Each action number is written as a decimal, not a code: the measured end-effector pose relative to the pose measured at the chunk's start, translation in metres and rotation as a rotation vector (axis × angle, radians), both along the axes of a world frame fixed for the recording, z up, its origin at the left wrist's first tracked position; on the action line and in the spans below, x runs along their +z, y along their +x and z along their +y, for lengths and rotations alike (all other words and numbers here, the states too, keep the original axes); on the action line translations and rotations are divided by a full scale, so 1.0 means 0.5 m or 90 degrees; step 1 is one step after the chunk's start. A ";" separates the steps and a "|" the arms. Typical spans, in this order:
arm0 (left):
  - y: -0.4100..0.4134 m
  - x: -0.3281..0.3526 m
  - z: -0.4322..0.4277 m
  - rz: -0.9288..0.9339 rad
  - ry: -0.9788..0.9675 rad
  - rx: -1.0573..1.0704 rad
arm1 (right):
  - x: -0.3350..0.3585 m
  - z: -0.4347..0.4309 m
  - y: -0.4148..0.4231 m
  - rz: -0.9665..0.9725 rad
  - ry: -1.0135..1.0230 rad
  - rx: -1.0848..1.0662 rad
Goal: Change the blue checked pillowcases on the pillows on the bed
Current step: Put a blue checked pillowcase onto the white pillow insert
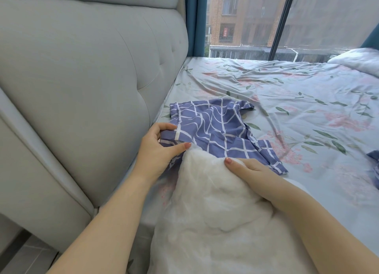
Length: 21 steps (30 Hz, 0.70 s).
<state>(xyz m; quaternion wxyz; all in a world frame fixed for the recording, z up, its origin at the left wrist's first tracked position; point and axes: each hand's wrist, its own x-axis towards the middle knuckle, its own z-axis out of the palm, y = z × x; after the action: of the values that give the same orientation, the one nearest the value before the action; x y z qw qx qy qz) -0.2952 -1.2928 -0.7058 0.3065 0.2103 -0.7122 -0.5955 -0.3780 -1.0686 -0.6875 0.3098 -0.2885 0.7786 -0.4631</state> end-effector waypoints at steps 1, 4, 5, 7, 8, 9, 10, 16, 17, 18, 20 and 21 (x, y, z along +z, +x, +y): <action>-0.001 0.001 0.001 0.006 0.002 0.002 | 0.002 0.000 0.002 -0.001 -0.005 0.005; -0.004 0.003 0.004 0.029 0.006 -0.016 | 0.009 0.004 0.006 -0.019 -0.014 0.016; -0.004 0.004 0.004 0.031 0.010 -0.024 | 0.010 0.005 0.007 -0.024 -0.015 0.019; -0.005 0.004 0.007 0.031 0.026 -0.033 | 0.010 0.007 0.006 -0.028 -0.015 0.022; -0.007 0.003 0.008 0.030 0.033 -0.032 | 0.010 0.008 0.005 -0.030 -0.017 0.022; -0.008 0.003 0.010 0.029 0.041 -0.028 | 0.010 0.007 0.006 -0.035 -0.020 0.020; -0.009 0.003 0.013 0.030 0.047 -0.023 | 0.010 0.007 0.007 -0.040 -0.022 0.018; -0.010 0.002 0.018 0.018 0.044 0.012 | 0.009 0.005 0.008 -0.052 -0.008 0.026; -0.010 0.001 0.017 0.017 0.046 0.011 | 0.010 0.005 0.009 -0.054 -0.008 0.027; -0.011 0.000 0.017 0.016 0.046 0.013 | 0.010 0.005 0.009 -0.054 -0.009 0.028; -0.013 -0.002 0.017 0.017 0.042 0.020 | 0.010 0.006 0.009 -0.050 -0.011 0.028; -0.014 -0.002 0.018 0.017 0.042 0.022 | 0.010 0.006 0.009 -0.049 -0.011 0.028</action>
<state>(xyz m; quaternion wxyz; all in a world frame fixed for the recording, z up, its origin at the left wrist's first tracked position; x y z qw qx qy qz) -0.3021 -1.2837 -0.7066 0.3192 0.2241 -0.6844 -0.6161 -0.3736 -1.0654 -0.6823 0.3476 -0.2902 0.7556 -0.4734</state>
